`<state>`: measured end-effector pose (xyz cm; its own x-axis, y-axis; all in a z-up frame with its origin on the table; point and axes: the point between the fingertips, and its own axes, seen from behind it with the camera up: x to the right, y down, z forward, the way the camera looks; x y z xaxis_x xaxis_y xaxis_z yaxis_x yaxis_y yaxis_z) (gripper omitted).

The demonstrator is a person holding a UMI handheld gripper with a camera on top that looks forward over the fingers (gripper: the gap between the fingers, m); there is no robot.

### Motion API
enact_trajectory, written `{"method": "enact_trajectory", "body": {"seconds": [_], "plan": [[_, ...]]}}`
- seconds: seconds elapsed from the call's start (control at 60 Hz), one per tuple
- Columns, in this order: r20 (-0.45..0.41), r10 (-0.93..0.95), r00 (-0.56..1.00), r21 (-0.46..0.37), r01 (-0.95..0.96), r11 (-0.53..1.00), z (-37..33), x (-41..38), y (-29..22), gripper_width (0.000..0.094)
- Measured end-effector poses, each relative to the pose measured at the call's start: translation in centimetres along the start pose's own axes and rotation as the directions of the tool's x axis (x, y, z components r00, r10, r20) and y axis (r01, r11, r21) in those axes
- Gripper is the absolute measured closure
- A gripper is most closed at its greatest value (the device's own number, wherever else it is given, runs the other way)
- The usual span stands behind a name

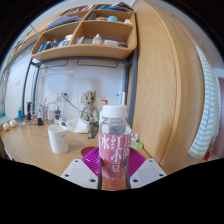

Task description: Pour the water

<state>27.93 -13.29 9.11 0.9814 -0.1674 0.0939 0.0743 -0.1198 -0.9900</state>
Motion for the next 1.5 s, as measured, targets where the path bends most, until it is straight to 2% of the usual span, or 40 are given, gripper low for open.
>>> {"method": "enact_trajectory", "body": {"seconds": [0.1,0.2,0.333,0.467,0.683,0.95,1.133,1.25,1.317,1.4,1.5], "plan": [[0.0,-0.131,0.991,-0.01,0.131,0.991,0.6,-0.9,-0.7,0.0617],[-0.025,-0.414,0.91,-0.019,0.413,0.91,2.6,-1.5,-2.6,0.0617],[-0.067,-0.751,0.657,-0.021,0.751,0.66,5.3,-3.1,-5.8,0.0617],[-0.114,-0.937,0.331,-0.024,0.942,0.336,7.5,-5.1,-8.7,0.0616],[-0.146,-0.977,-0.154,-0.031,0.988,-0.151,10.0,-8.8,-10.4,0.0617],[-0.122,-0.844,-0.522,-0.082,0.853,-0.516,11.1,-10.6,-9.8,0.0618],[-0.114,-0.809,-0.576,-0.087,0.817,-0.57,11.5,-11.0,-9.5,0.0617],[-0.098,-0.833,-0.545,-0.092,0.838,-0.538,11.6,-10.7,-9.5,0.0618],[-0.124,-0.859,-0.497,-0.085,0.867,-0.49,11.4,-10.9,-10.4,0.0617],[-0.145,-0.935,-0.325,-0.058,0.946,-0.32,10.9,-10.5,-11.4,0.0617],[-0.094,-0.995,0.042,-0.008,0.999,0.043,10.6,-9.5,-10.9,0.061]]}}
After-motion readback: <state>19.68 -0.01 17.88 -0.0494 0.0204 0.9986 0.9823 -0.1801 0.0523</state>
